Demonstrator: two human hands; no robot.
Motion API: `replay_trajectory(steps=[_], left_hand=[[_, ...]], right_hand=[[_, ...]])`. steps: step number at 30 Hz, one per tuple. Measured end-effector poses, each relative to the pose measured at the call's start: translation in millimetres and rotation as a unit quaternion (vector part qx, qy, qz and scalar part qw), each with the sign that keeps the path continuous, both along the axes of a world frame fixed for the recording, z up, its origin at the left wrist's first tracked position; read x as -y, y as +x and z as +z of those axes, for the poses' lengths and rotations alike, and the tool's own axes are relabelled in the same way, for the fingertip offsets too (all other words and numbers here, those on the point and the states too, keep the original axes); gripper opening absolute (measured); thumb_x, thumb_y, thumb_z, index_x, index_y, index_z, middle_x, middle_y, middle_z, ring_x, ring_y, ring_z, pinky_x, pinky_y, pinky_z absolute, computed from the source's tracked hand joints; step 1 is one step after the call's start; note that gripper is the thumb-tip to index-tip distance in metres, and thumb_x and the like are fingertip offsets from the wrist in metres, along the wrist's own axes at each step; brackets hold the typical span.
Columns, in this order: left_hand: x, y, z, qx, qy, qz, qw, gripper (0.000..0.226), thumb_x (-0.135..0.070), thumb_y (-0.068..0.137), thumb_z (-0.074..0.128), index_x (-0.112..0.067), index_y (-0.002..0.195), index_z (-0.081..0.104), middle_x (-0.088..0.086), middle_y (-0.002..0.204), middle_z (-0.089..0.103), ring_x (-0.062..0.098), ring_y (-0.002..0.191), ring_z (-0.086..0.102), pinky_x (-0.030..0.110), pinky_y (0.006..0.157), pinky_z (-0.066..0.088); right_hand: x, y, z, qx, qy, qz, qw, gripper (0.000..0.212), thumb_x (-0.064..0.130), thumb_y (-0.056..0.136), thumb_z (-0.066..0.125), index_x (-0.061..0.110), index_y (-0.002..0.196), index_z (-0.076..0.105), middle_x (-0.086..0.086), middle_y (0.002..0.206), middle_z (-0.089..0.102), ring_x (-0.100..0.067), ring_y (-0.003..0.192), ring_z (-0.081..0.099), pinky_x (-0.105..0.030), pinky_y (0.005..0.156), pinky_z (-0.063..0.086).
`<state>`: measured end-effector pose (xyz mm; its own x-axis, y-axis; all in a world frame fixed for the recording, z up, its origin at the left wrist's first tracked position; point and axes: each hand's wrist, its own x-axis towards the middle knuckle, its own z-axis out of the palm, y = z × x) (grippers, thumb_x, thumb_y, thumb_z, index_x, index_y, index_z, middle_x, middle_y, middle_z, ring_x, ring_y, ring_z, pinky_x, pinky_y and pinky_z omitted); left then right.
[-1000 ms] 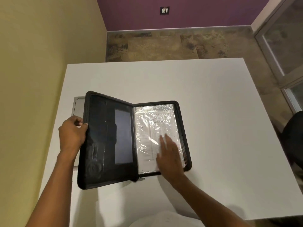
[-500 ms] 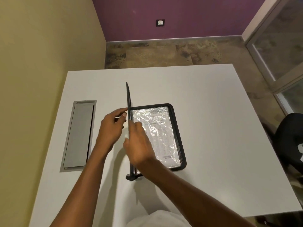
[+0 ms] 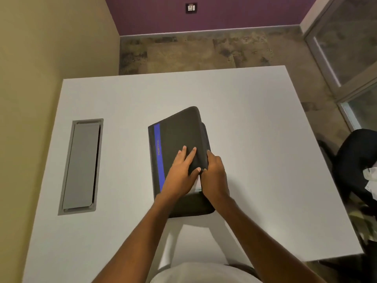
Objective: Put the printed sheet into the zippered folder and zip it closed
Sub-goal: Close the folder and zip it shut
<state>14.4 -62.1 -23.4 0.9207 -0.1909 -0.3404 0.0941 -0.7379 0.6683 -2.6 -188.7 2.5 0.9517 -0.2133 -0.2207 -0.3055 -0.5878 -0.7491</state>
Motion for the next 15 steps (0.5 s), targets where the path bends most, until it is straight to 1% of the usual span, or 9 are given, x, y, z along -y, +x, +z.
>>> replay_trajectory(steps=[2,4,7,9,13,15], left_hand=[[14,3,-17,0.001,0.039,-0.009,0.999,0.074,-0.041,0.106,0.056,-0.036,0.166,0.015,0.001,0.177,0.003,0.026,0.164,0.000,0.055,0.129,0.022],[27,5,-32,-0.010,0.075,-0.015,0.997,0.073,-0.042,0.106,0.055,-0.037,0.166,0.013,0.002,0.177,0.001,0.028,0.163,-0.002,0.059,0.129,0.020],[42,7,-50,-0.024,0.120,-0.024,0.992,0.072,-0.043,0.106,0.051,-0.036,0.166,0.011,0.002,0.176,-0.003,0.028,0.163,-0.003,0.060,0.128,0.013],[49,6,-58,-0.023,0.140,-0.027,0.990,0.073,-0.040,0.106,0.050,-0.034,0.166,0.011,0.003,0.176,-0.004,0.029,0.163,-0.003,0.061,0.128,0.014],[60,3,-69,-0.016,0.184,-0.033,0.982,0.072,-0.036,0.105,0.050,-0.030,0.166,0.014,0.008,0.176,-0.001,0.031,0.163,-0.001,0.062,0.127,0.016],[64,3,-73,-0.024,0.193,-0.032,0.980,0.071,-0.035,0.105,0.050,-0.030,0.166,0.016,0.008,0.176,-0.001,0.032,0.163,-0.001,0.062,0.127,0.015]], right_hand=[[11,5,-14,-0.031,-0.027,0.006,0.999,0.038,0.020,0.107,0.054,0.021,0.145,0.050,-0.004,0.130,0.062,-0.022,0.117,0.063,-0.034,0.100,0.059],[20,8,-24,-0.061,-0.030,0.005,0.998,0.038,0.025,0.106,0.055,0.023,0.144,0.051,-0.004,0.132,0.063,-0.022,0.119,0.062,-0.041,0.102,0.058],[30,11,-36,-0.104,-0.037,0.014,0.994,0.046,0.019,0.103,0.056,0.023,0.148,0.047,-0.006,0.136,0.059,-0.026,0.125,0.058,-0.045,0.105,0.054],[36,12,-44,-0.126,-0.050,0.029,0.990,0.049,0.017,0.102,0.057,0.022,0.149,0.045,-0.009,0.137,0.057,-0.028,0.127,0.056,-0.046,0.106,0.052],[42,11,-62,-0.153,-0.068,0.063,0.984,0.048,0.016,0.104,0.054,0.018,0.151,0.044,-0.011,0.140,0.055,-0.029,0.130,0.053,-0.045,0.109,0.050],[44,8,-69,-0.151,-0.086,0.082,0.981,0.043,0.017,0.105,0.052,0.014,0.147,0.048,-0.013,0.139,0.056,-0.030,0.127,0.056,-0.045,0.106,0.052]])
